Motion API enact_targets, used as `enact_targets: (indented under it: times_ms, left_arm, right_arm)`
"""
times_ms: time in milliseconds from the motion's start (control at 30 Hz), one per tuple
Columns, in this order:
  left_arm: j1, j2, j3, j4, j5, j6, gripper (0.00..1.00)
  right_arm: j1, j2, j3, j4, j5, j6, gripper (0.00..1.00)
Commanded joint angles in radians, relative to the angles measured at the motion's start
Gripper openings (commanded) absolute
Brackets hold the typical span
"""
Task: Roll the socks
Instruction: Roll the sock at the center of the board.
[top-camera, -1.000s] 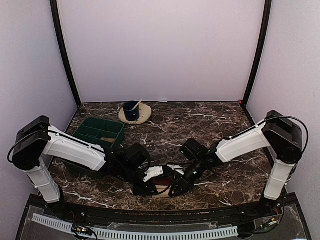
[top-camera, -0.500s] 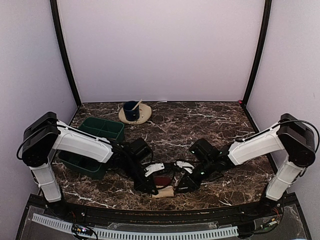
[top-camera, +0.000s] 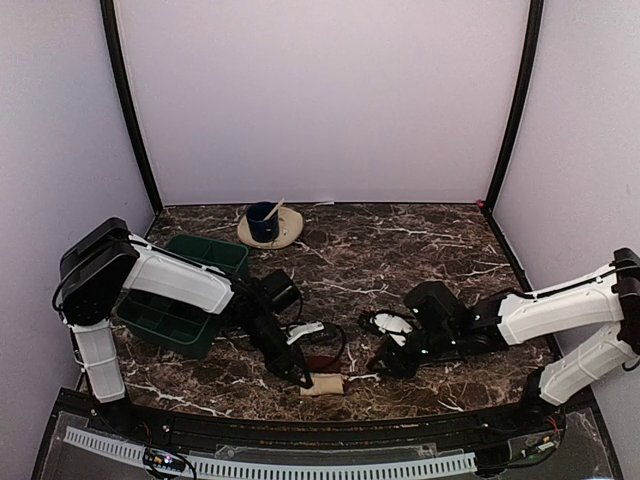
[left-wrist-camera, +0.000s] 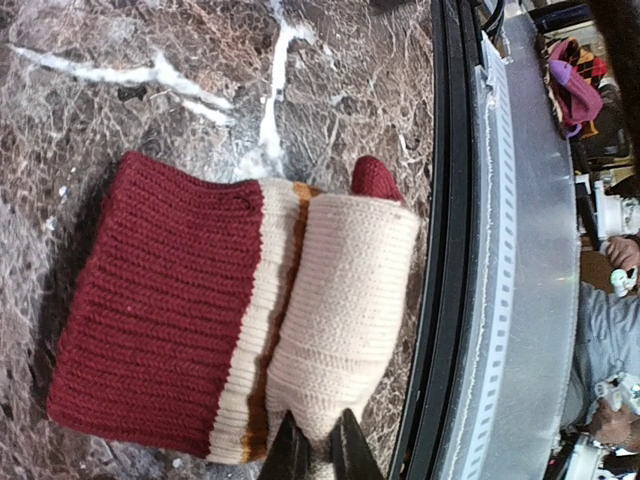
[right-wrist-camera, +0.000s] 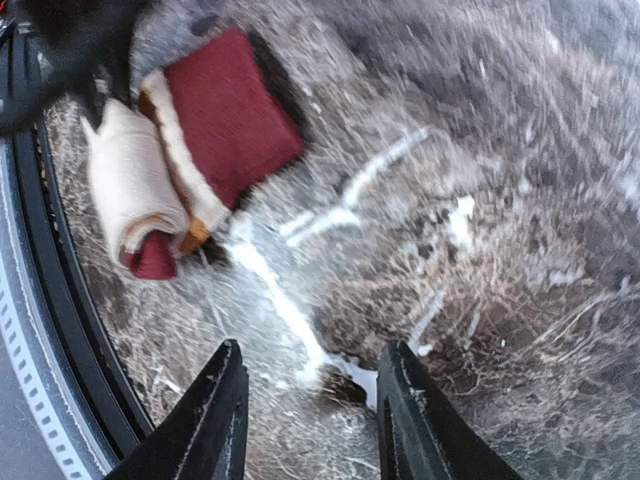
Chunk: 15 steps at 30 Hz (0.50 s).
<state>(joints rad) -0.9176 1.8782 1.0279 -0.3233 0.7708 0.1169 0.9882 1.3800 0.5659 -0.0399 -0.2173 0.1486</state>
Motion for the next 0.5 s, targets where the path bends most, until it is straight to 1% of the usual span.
enact_targets:
  times_ms: [0, 167, 267, 467]
  left_arm:
    - [0.026, 0.044, 0.022, -0.110, 0.059, 0.009, 0.00]
    - [0.041, 0.070, 0.041, -0.143, 0.079, 0.021, 0.00]
    - [0.046, 0.085, 0.050, -0.158, 0.087, 0.028, 0.00]
    - [0.051, 0.103, 0.051, -0.171, 0.097, 0.038, 0.00]
  right_arm:
    - [0.100, -0.045, 0.003, 0.037, 0.157, -0.050, 0.42]
    - [0.227, 0.021, 0.075, -0.022, 0.277, -0.104, 0.43]
    - [0.291, 0.075, 0.123, -0.041, 0.322, -0.134, 0.44]
    - [0.361, 0.155, 0.207, -0.073, 0.382, -0.192, 0.48]
